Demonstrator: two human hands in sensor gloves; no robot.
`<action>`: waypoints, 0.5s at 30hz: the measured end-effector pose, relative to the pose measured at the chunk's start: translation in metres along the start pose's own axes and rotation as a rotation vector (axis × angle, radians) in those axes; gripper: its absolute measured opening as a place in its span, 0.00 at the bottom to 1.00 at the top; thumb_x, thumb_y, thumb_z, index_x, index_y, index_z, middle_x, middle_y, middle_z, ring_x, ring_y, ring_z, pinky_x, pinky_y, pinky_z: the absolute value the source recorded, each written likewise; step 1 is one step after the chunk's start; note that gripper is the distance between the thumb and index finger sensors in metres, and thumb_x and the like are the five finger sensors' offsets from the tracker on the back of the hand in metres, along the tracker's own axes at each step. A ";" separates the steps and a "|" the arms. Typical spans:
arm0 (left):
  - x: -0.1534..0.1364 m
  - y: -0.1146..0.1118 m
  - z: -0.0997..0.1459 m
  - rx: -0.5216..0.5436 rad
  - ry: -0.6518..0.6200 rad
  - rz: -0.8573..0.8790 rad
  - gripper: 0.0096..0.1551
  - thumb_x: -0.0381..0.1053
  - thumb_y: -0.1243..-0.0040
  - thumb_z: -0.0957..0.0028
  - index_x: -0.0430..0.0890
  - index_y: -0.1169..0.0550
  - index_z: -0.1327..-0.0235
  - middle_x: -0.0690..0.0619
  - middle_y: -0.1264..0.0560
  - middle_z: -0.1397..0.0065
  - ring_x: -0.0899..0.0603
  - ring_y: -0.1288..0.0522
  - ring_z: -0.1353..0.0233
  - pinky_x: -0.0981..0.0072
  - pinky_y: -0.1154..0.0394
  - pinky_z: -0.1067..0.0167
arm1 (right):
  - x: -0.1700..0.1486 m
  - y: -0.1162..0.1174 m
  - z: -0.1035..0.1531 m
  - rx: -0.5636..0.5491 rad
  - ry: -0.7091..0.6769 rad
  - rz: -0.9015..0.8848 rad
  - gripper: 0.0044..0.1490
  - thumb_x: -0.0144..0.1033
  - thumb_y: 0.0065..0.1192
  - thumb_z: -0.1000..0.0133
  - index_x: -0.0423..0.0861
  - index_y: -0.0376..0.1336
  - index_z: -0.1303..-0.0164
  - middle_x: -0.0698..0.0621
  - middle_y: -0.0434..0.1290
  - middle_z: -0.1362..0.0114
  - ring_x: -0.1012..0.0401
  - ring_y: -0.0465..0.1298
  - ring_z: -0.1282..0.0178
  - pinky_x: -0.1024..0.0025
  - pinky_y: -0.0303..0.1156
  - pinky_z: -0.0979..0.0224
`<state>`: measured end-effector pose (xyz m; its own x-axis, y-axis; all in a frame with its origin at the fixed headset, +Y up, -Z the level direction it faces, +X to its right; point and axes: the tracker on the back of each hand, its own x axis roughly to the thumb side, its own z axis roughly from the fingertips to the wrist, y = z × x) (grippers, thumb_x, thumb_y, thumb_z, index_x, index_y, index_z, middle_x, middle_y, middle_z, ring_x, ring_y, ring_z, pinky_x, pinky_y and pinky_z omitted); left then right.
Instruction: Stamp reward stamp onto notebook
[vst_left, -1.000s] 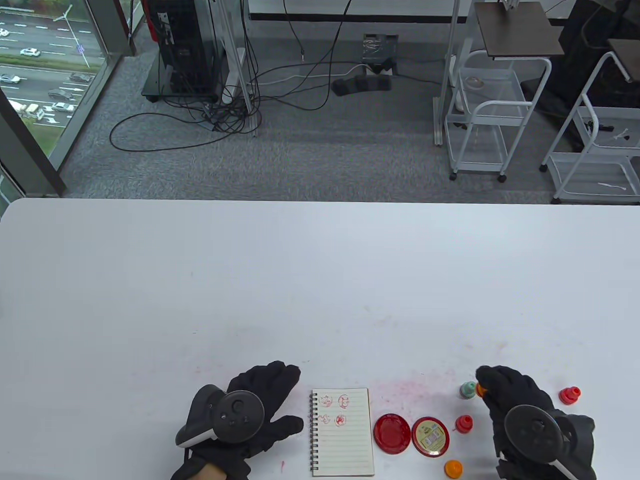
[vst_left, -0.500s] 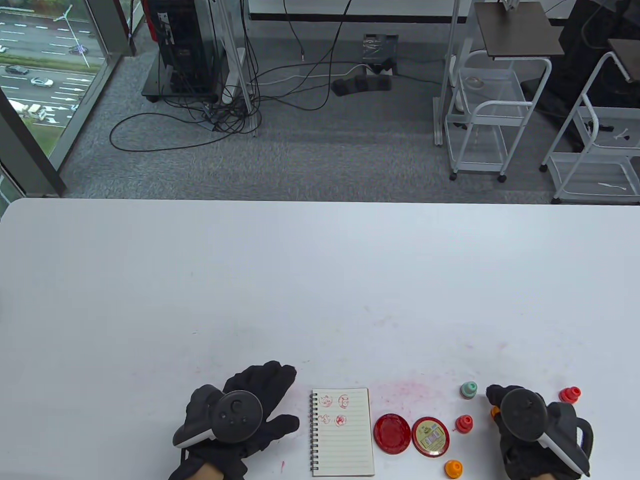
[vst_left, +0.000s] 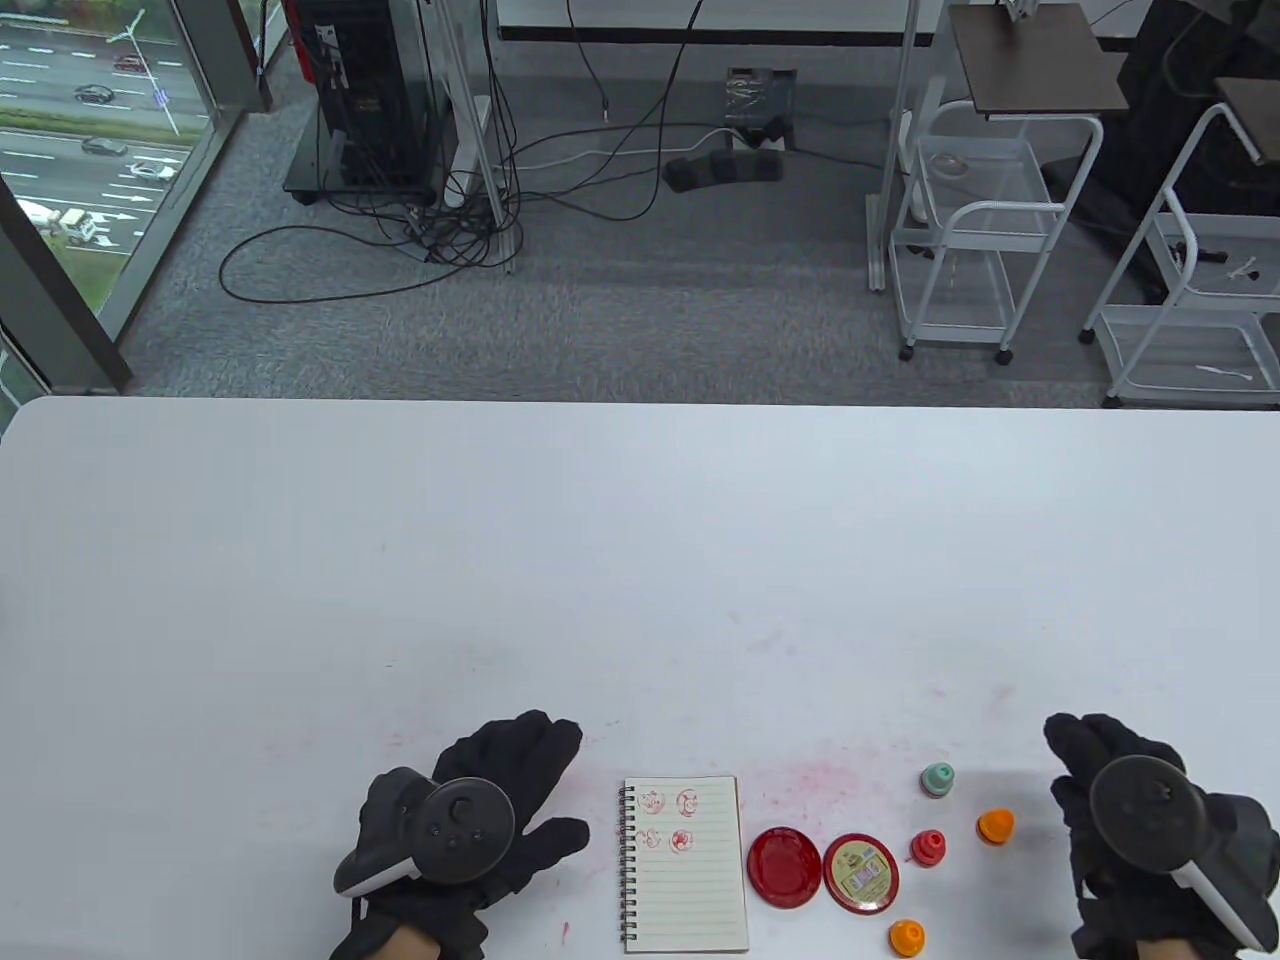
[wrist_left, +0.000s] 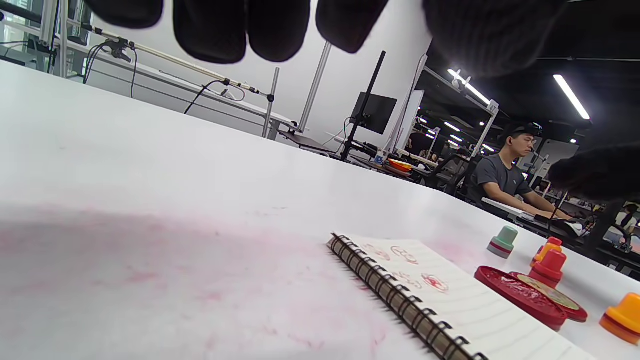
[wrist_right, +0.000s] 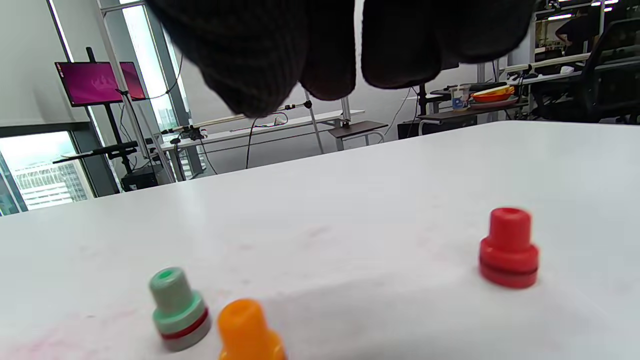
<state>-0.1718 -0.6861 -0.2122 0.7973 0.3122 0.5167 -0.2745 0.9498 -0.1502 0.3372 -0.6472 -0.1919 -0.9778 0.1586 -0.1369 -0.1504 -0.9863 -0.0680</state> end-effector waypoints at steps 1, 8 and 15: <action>0.000 0.000 0.000 0.001 0.000 -0.011 0.52 0.70 0.46 0.49 0.47 0.40 0.14 0.37 0.41 0.14 0.28 0.36 0.20 0.28 0.37 0.28 | -0.004 -0.004 -0.003 0.001 0.003 0.023 0.35 0.34 0.70 0.48 0.53 0.64 0.29 0.45 0.67 0.20 0.36 0.67 0.25 0.36 0.67 0.28; -0.005 0.004 0.000 0.026 0.013 -0.013 0.52 0.70 0.47 0.49 0.47 0.39 0.14 0.38 0.40 0.14 0.28 0.36 0.21 0.29 0.37 0.28 | -0.034 0.003 -0.025 0.103 0.106 0.107 0.35 0.34 0.70 0.48 0.53 0.63 0.27 0.44 0.66 0.19 0.37 0.69 0.26 0.37 0.69 0.29; -0.003 0.005 0.001 0.028 0.013 -0.030 0.51 0.70 0.47 0.49 0.46 0.38 0.14 0.37 0.40 0.15 0.28 0.35 0.21 0.29 0.36 0.28 | -0.059 0.047 -0.038 0.250 0.226 0.135 0.38 0.35 0.69 0.48 0.52 0.61 0.25 0.43 0.65 0.18 0.36 0.77 0.33 0.40 0.77 0.35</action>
<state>-0.1764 -0.6821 -0.2140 0.8123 0.2844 0.5092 -0.2656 0.9577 -0.1112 0.3932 -0.7013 -0.2244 -0.9386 0.0046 -0.3449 -0.0802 -0.9754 0.2053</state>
